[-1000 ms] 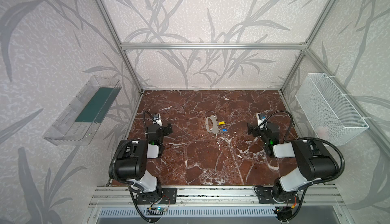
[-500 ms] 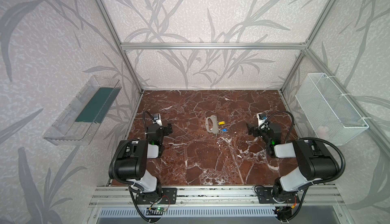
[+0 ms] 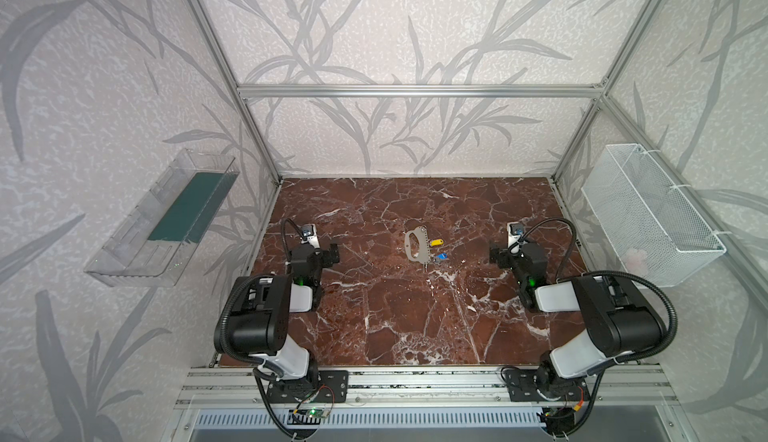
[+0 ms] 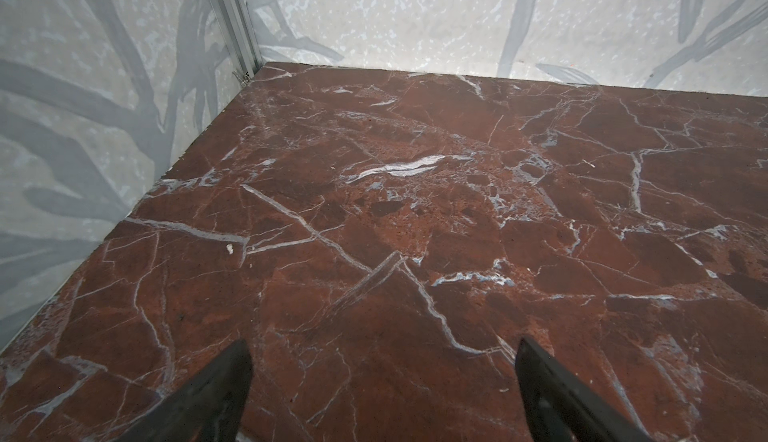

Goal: Put the keys on the keyring

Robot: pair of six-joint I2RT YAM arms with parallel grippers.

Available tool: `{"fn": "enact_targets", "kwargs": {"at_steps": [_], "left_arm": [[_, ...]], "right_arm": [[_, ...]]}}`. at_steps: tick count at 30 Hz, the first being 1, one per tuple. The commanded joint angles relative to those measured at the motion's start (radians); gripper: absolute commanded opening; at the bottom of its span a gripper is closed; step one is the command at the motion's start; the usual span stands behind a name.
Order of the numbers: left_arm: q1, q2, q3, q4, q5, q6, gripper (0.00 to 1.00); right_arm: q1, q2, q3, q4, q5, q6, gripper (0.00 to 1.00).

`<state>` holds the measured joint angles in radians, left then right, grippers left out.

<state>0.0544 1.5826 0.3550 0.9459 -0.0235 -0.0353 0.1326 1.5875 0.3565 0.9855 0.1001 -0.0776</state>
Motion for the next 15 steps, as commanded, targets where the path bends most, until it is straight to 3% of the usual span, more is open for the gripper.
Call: {"fn": "enact_targets", "kwargs": {"at_steps": [1, 15], "left_arm": [[-0.003, -0.017, 0.018, 0.001, 0.008, 0.011, 0.99], [-0.003, -0.017, 0.018, 0.002, 0.008, 0.011, 0.99]], "right_arm": [[-0.004, 0.001, 0.016, 0.0, -0.021, -0.01, 0.99], [-0.031, 0.0, 0.021, -0.011, -0.079, 0.004, 0.99]]}}
